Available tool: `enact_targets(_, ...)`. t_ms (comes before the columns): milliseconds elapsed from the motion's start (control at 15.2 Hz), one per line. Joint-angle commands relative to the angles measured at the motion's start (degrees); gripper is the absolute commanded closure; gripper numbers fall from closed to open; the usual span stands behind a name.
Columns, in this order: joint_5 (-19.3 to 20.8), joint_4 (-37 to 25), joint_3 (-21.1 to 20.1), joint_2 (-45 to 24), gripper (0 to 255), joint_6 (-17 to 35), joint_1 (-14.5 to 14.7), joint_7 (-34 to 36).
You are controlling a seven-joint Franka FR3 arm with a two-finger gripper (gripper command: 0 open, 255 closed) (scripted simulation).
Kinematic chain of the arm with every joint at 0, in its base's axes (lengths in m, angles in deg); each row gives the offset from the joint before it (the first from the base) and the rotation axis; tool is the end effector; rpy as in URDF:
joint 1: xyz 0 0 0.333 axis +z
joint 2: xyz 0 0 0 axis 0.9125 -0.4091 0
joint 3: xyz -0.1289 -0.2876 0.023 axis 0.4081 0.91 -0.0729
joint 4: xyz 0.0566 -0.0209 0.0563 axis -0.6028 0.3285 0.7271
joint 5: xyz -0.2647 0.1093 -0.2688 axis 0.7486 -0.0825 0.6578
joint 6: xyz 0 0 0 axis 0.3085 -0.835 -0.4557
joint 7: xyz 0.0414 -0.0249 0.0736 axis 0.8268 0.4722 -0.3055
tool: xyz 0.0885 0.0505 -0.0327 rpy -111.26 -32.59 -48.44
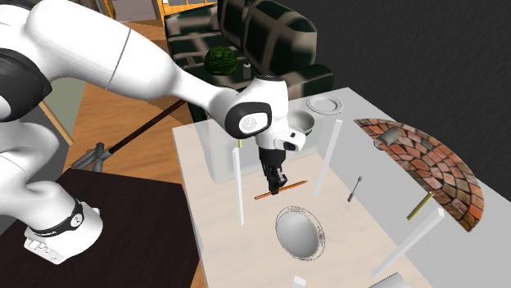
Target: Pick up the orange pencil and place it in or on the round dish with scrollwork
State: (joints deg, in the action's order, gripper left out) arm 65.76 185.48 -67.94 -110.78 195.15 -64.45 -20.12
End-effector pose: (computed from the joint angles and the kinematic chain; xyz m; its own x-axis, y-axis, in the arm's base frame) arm 0.5994 0.2159 0.3005 0.8541 0.5198 -0.0190 0.5098 -0.8292 0.2291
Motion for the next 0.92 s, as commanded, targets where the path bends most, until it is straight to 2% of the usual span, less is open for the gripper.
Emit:
enact_targets(0, -0.08, -1.06, 0.64, -0.65, 255, 0.22, -1.5, -2.42)
enact_targets(330, -0.45, -7.64, 2.49, -4.45, 255, -0.82, -5.4, -9.62)
enact_targets(858, 1.72, -6.82, 3.69, -8.01, 255, 3.21, -4.71, -7.51)
